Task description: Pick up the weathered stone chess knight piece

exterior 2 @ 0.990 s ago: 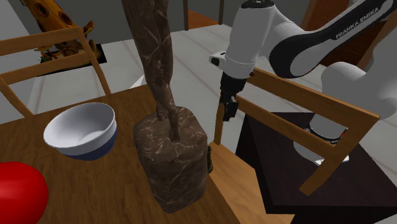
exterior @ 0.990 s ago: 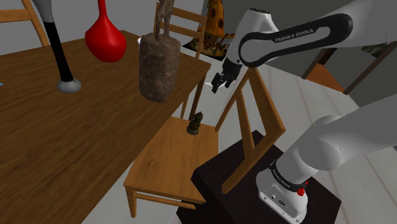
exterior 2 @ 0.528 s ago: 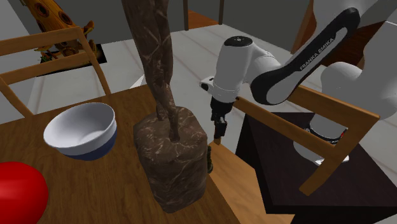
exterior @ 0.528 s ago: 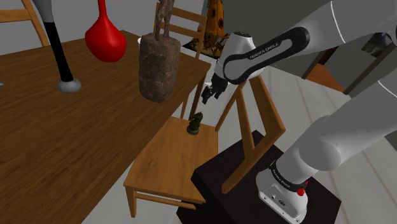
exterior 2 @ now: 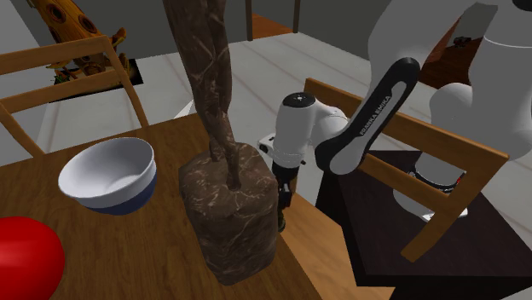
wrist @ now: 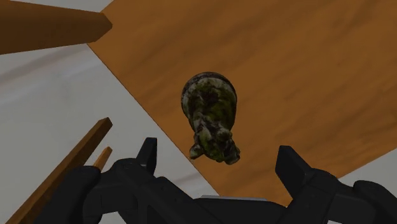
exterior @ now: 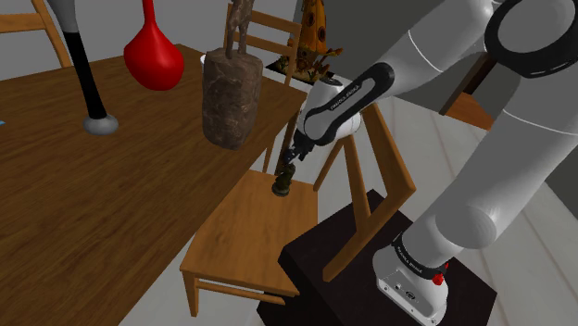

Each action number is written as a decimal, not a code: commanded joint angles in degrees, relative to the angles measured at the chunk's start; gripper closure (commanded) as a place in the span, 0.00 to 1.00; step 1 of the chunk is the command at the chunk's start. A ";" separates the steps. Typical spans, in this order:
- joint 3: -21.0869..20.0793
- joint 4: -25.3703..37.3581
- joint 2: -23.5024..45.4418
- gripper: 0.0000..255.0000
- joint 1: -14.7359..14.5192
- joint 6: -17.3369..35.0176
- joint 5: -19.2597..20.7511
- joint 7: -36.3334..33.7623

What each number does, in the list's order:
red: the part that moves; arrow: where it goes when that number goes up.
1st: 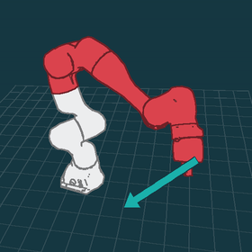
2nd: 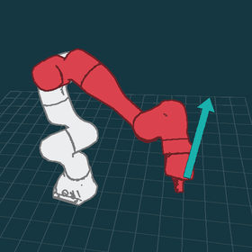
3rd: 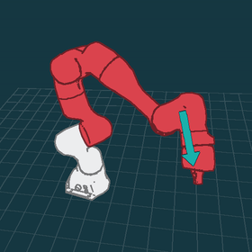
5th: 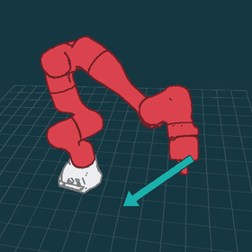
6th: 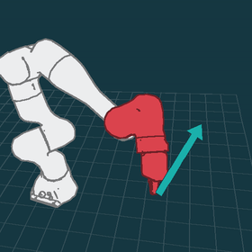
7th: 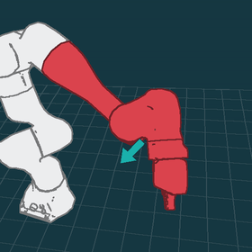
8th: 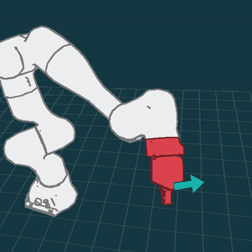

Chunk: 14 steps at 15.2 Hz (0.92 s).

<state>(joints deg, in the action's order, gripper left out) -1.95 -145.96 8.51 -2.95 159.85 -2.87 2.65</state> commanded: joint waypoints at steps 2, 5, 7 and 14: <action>-0.13 0.68 3.03 0.00 0.07 2.35 -0.28 0.31; -0.18 0.97 5.65 0.00 0.10 4.68 -0.35 0.42; -0.20 1.16 7.04 0.00 0.11 5.88 -0.39 0.49; -0.19 1.25 7.02 1.00 0.16 5.77 -0.40 0.55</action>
<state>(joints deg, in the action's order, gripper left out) -2.15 -144.64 15.50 -2.80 165.66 -3.28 3.19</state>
